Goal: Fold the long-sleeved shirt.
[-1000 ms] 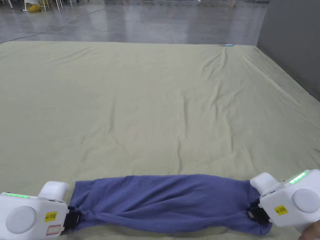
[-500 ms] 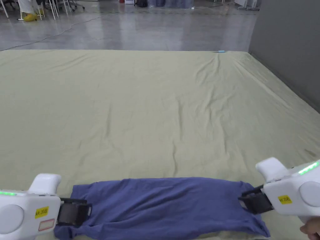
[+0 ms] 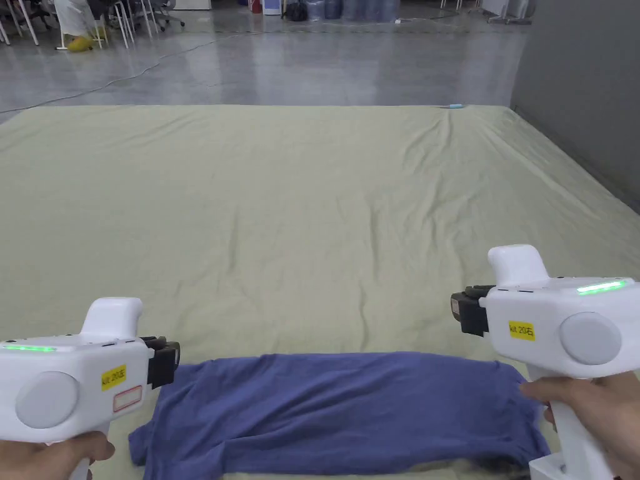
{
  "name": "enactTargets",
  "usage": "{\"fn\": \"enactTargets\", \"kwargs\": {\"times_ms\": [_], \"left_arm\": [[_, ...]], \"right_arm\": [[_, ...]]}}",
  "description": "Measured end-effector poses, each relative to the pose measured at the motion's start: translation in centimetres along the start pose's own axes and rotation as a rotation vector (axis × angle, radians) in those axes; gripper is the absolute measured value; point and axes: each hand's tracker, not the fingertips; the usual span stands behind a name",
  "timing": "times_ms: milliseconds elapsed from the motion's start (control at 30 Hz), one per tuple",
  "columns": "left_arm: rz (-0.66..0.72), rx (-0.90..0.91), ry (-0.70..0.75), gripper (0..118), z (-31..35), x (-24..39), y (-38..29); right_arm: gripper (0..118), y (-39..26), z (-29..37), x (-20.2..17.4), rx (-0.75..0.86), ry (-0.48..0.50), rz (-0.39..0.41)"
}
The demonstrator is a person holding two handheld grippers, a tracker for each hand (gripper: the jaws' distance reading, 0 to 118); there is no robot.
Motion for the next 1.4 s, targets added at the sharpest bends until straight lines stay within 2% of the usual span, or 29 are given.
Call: {"fn": "enactTargets", "kwargs": {"times_ms": [33, 67, 100, 133, 267, 367, 433, 500, 533, 567, 633, 733, 800, 833, 867, 900, 933, 1000, 1033, 1067, 1100, 1200, 1400], "left_arm": [[0.039, 0.0, -0.027, 30, -0.1, -1.2, -0.1], [0.084, -0.002, -0.068, 67, -0.3, -2.7, -0.2], [0.14, -0.013, -0.11, 96, -0.7, -4.3, -0.5], [0.193, -0.048, -0.148, 104, -1.1, -5.4, -0.6], [0.499, -0.145, -0.333, 103, -3.9, -11.7, -2.0], [0.633, -0.176, -0.421, 103, -6.4, -15.2, -3.7], [0.695, -0.223, -0.446, 103, -7.7, -14.9, -5.3], [0.706, -0.286, -0.478, 103, -9.6, -14.5, -6.6], [0.695, -0.223, -0.541, 103, -9.4, -13.5, -6.9], [0.718, -0.168, -0.614, 103, -9.5, -12.9, -7.0], [0.833, -0.178, -0.632, 103, -11.1, -11.5, -7.3], [0.686, -0.171, -0.626, 103, -11.7, -9.2, -6.6], [0.671, -0.196, -0.626, 102, -11.8, -9.2, -5.9], [0.667, -0.202, -0.63, 93, -11.6, -9.2, -5.7], [0.659, -0.207, -0.629, 72, -11.4, -9.2, -5.6], [0.621, -0.22, -0.586, 30, -11.1, -9.0, -5.6], [0.581, -0.23, -0.529, 4, -11.5, -9.7, -5.6], [0.471, -0.302, -0.412, 4, -11.7, -9.1, -6.0], [0.495, -0.263, -0.499, 4, -11.5, -9.1, -6.1], [0.49, -0.244, -0.51, 4, -11.8, -9.5, -6.0], [0.483, -0.222, -0.47, 4, -11.6, -9.5, -5.8], [0.515, -0.161, -0.487, 4, -10.8, -10.6, -4.9], [0.479, -0.098, -0.443, 4, -8.1, -12.6, -2.7]], "right_arm": [[0, 0.0, 0.1, -0.1, -0.007, 0.011, 0.009], [0, -0.2, 0.2, -0.1, -0.01, 0.015, 0.017], [0, -0.4, 0.4, -0.1, -0.013, 0.018, 0.022], [0, -0.6, 0.4, -0.2, -0.016, 0.02, 0.025], [0, -1.6, -0.3, -0.2, -0.044, 0.047, 0.007], [0, -1.9, -0.7, -0.3, -0.072, 0.068, -0.009], [0, -2.0, -1.0, -0.6, -0.08, 0.064, -0.007], [0, -2.0, -1.4, -0.7, -0.095, 0.065, 0.005], [0, -1.9, -1.4, -0.8, -0.099, 0.067, 0.008], [0, -1.9, -1.4, -0.9, -0.099, 0.069, 0.008], [0, -1.8, -1.3, -1.2, -0.102, 0.078, 0.012], [0, -1.7, -1.4, -1.6, -0.101, 0.087, 0.014], [0, -1.8, -1.5, -1.7, -0.101, 0.092, 0.017], [0, -1.8, -1.5, -1.7, -0.101, 0.093, 0.017], [0, -1.9, -1.5, -1.7, -0.102, 0.094, 0.016], [0, -2.0, -1.3, -2.0, -0.105, 0.096, 0.016], [0, -2.1, -1.4, -2.1, -0.108, 0.096, 0.013], [0, -2.3, -1.5, -2.1, -0.115, 0.098, 0.004], [0, -2.5, -1.7, -2.0, -0.119, 0.098, 0.0], [0, -2.6, -1.8, -2.0, -0.122, 0.098, -0.003], [0, -2.7, -1.8, -1.9, -0.124, 0.099, -0.004], [0, -2.6, -1.8, -1.7, -0.126, 0.094, 0.0], [0, -2.5, -1.7, -0.8, -0.116, 0.079, -0.013]]}}
